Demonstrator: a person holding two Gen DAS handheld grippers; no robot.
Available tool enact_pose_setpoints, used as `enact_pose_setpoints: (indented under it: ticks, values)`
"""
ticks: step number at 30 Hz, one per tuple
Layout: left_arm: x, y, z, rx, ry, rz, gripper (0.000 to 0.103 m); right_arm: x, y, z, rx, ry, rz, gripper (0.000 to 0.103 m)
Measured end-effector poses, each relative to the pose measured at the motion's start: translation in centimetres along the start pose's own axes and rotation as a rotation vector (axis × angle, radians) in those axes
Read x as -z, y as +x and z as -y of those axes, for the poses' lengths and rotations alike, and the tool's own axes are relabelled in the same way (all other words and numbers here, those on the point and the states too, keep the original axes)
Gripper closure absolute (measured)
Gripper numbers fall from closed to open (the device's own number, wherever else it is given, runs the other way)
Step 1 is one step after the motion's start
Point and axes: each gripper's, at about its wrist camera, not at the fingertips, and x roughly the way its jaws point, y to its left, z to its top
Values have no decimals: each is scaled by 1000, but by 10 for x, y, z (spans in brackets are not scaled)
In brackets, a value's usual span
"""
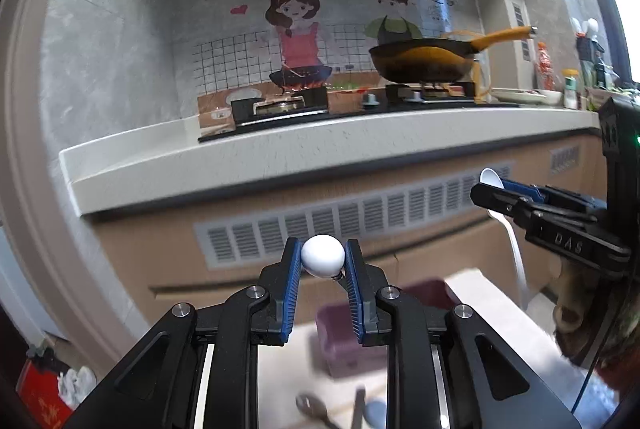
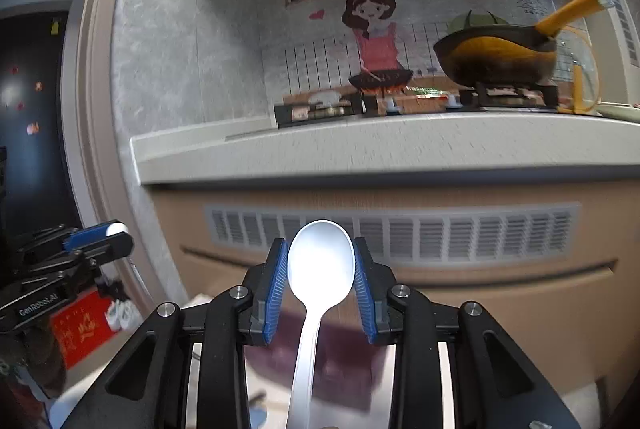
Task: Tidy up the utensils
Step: 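Lift both held utensils over the purple caddy and open both tools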
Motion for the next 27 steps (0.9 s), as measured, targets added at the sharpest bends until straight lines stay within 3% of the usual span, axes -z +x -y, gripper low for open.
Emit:
enact_pose_setpoints:
  ticks: [6, 13, 18, 22, 27]
  values:
    - [11, 81, -10, 27, -40, -90, 80, 11, 68, 27, 47, 2, -10, 73]
    - [38, 134, -3, 87, -64, -178, 80, 49, 118, 31, 141, -85, -70, 73]
    - [53, 145, 6, 177, -79, -238, 80, 71, 117, 36, 99, -83, -202, 71]
    - [59, 143, 11, 238, -106, -253, 78, 82, 106, 49, 36, -8, -311, 71]
    - [54, 108, -1, 227, -160, -207, 71, 75, 58, 47, 94, -6, -248, 71]
